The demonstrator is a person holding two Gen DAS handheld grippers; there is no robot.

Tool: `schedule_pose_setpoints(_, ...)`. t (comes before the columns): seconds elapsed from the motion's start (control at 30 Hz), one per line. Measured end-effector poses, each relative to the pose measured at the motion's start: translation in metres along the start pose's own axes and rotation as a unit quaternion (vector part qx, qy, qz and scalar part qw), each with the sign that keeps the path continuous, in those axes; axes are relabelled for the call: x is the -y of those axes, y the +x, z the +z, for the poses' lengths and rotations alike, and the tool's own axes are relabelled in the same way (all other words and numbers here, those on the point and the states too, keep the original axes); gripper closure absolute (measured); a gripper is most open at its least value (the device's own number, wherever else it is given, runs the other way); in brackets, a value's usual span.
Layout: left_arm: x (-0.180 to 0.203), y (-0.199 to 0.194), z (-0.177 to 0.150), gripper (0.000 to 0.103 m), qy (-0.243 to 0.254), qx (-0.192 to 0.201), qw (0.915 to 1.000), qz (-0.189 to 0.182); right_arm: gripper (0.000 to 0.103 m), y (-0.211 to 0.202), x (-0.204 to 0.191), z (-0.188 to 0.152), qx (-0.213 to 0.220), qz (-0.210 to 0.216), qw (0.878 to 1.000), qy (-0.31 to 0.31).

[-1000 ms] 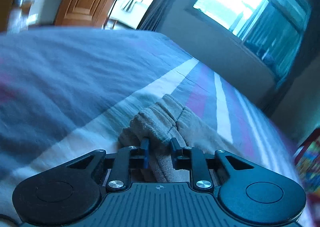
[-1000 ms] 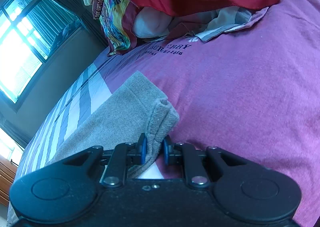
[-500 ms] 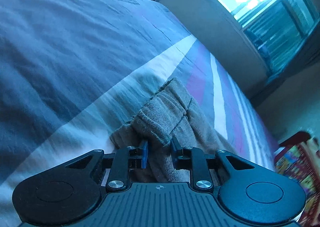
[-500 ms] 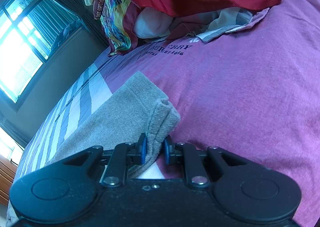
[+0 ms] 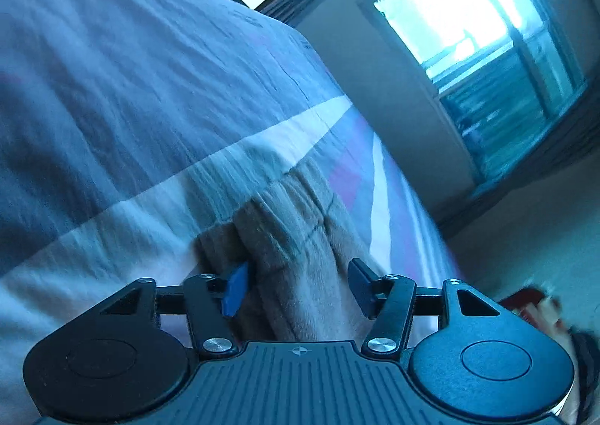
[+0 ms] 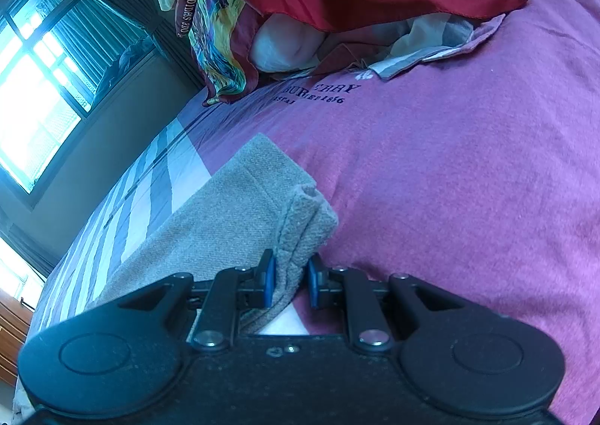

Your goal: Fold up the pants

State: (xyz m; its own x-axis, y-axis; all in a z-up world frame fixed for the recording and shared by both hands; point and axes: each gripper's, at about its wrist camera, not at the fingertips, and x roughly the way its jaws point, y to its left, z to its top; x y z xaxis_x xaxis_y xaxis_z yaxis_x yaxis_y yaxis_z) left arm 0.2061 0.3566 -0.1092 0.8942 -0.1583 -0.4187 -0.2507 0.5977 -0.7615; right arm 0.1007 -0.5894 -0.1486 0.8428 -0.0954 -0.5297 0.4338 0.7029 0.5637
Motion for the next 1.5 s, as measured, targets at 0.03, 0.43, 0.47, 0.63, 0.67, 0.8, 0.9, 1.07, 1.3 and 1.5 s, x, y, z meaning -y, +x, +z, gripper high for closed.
schedule_pose_setpoints(0.03, -0.003, 0.004, 0.003, 0.067, -0.013, -0.002, 0.9999, -0.005, 0.087, 0.0, 0.0, 0.0, 0.0, 0.0, 1.0, -0.001)
schedule_pose_setpoints(0.43, 0.03, 0.021, 0.044, 0.085, 0.091, -0.009, 0.9915, -0.092, 0.087, 0.001, -0.001, 0.001, -0.001, -0.001, 1.0, -0.004)
schedule_pose_setpoints(0.47, 0.019, 0.036, 0.041, 0.085, 0.104, -0.058, 0.9928, -0.014, 0.087, 0.001, -0.001, 0.001, 0.0, -0.001, 1.0, -0.003)
schedule_pose_setpoints(0.63, -0.003, 0.038, 0.033, 0.085, 0.091, -0.08, 0.9926, 0.004, 0.086, 0.002, -0.002, 0.0, 0.001, -0.001, 1.0, -0.008)
schedule_pose_setpoints(0.67, -0.001, 0.038, 0.033, 0.085, 0.095, -0.079, 0.9923, 0.006, 0.086, 0.002, -0.001, 0.001, 0.001, -0.001, 1.0, -0.008)
schedule_pose_setpoints(0.8, 0.002, 0.03, 0.035, 0.085, 0.102, -0.068, 0.9925, 0.006, 0.085, 0.002, -0.002, 0.001, 0.001, -0.002, 1.0, -0.011)
schedule_pose_setpoints(0.9, 0.007, 0.027, 0.034, 0.085, 0.12, -0.086, 0.9879, 0.048, 0.085, 0.002, -0.001, 0.0, 0.002, 0.0, 1.0, -0.008)
schedule_pose_setpoints(1.07, 0.029, -0.009, 0.018, 0.083, 0.152, -0.041, 0.9846, 0.077, 0.085, 0.003, 0.0, 0.001, 0.002, 0.003, 1.0, -0.005)
schedule_pose_setpoints(1.3, 0.053, -0.031, -0.036, 0.083, 0.081, -0.084, 0.9932, 0.005, 0.084, 0.002, 0.002, 0.0, 0.006, 0.008, 1.0, -0.002)
schedule_pose_setpoints(1.5, 0.046, -0.017, -0.06, 0.083, 0.032, -0.114, 0.9924, 0.032, 0.084, 0.0, 0.004, -0.001, 0.005, 0.014, 1.0, 0.009)
